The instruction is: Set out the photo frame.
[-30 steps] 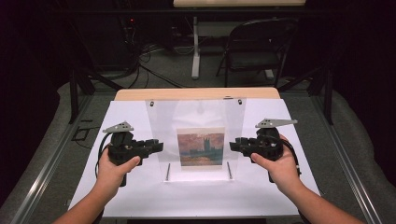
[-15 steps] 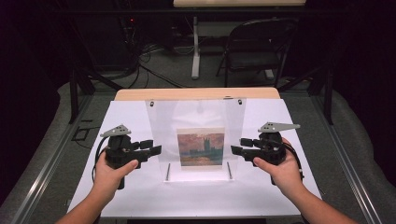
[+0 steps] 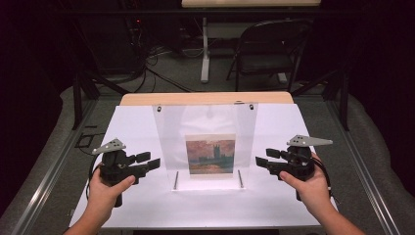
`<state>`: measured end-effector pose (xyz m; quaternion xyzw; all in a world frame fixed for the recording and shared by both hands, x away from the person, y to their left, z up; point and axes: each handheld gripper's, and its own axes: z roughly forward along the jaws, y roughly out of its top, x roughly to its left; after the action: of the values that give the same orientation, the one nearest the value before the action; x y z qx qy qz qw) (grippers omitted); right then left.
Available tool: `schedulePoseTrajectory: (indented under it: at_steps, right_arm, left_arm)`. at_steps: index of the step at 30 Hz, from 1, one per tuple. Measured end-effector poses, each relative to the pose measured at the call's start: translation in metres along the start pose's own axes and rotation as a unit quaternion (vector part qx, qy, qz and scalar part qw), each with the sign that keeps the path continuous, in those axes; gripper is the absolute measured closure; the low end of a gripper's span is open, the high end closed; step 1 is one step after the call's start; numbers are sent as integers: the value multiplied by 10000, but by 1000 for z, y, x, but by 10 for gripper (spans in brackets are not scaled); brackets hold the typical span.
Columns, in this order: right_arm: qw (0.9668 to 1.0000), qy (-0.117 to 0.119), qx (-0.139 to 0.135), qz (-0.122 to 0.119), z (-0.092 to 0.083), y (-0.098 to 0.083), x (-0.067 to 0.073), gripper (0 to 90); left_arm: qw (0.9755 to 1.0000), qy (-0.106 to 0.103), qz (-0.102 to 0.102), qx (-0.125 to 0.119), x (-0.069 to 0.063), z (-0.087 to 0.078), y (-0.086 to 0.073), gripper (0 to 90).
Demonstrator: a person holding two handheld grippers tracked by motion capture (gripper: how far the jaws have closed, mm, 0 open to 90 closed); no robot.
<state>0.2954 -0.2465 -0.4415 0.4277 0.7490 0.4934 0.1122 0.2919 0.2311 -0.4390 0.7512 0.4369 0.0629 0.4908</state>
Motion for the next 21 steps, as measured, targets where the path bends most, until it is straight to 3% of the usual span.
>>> schedulePoseTrajectory:
  at_steps: [6,10,13,15,18,21]
  right_arm:
    - [9998,-177,-10,-85,-1,-9,3,418]
    - [9997,-237,-79,-81,-3,-18,6,411]
    - [9994,-303,-113,-93,-4,-25,8,406]
    - [9993,-336,-153,-92,-4,-30,9,400]
    - [9995,-269,-141,47,-3,-39,9,400]
    - [9990,-275,-242,240,-1,-52,8,397]
  left_arm:
    - [9996,265,-68,45,2,0,-14,439]
    - [9994,288,-173,-27,5,-3,-27,437]
    - [9987,497,-75,-59,4,-4,-36,432]
    - [9988,483,-75,-89,3,-5,-43,430]
    - [9984,518,-161,-164,4,-4,-53,427]
    - [9975,679,-123,-172,6,-1,-61,426]
